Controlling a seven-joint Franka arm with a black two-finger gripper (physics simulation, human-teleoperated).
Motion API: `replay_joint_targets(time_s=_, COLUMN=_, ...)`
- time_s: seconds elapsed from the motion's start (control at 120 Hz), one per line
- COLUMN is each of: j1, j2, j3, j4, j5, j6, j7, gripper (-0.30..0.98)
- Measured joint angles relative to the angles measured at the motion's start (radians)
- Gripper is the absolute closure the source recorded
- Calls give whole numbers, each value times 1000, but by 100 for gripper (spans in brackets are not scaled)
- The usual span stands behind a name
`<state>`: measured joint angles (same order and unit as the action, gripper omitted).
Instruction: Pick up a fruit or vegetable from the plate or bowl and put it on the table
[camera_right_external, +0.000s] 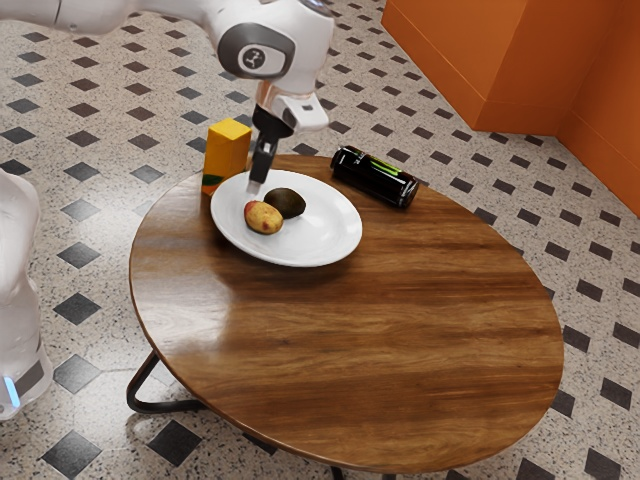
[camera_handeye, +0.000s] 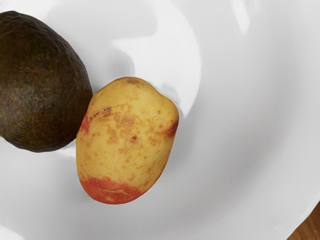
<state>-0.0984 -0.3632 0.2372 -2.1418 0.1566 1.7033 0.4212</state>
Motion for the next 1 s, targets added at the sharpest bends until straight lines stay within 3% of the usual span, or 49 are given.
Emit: replay_joint_targets(time_s=1.0, j1=10, j2=69, j3=22, j4=-94, j5=-6, j6=198, j7=3, gripper=0)
